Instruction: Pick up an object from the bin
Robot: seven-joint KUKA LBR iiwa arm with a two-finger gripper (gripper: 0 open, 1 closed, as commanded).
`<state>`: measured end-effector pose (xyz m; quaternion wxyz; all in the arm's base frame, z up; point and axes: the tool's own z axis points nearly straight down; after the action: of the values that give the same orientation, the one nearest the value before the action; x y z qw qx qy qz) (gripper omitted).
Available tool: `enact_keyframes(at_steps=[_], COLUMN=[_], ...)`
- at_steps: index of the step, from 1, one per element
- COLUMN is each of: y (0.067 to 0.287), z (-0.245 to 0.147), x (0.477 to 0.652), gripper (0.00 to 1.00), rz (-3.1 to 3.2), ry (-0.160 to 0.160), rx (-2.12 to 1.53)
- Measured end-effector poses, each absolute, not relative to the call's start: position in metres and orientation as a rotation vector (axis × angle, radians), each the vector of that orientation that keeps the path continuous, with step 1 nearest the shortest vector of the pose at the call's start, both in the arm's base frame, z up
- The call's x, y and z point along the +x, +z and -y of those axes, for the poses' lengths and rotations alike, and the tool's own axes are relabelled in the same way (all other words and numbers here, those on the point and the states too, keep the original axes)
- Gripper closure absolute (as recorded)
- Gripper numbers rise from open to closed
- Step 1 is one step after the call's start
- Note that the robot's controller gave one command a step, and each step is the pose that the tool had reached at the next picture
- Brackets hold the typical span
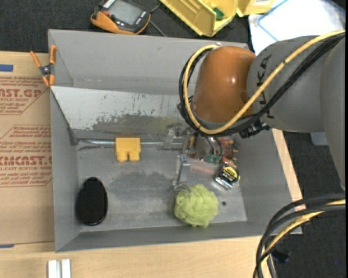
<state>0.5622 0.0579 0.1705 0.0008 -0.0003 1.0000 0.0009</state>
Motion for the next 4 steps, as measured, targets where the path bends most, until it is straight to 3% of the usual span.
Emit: enact_keyframes(at_steps=[1,2,3,4], y=[0.170,0.117,0.103,0.097], z=[-0.058,-0.022,0.036,0.006], x=[0.562,0.507,0.595,0.507], gripper=[0.00,0.00,0.00,0.00], rz=[-3.140,-3.140,-3.093,-3.127], ry=[0.003,0.003,-0.001,0.013], rx=[-0.001,-0.198,-0.457,-0.377])
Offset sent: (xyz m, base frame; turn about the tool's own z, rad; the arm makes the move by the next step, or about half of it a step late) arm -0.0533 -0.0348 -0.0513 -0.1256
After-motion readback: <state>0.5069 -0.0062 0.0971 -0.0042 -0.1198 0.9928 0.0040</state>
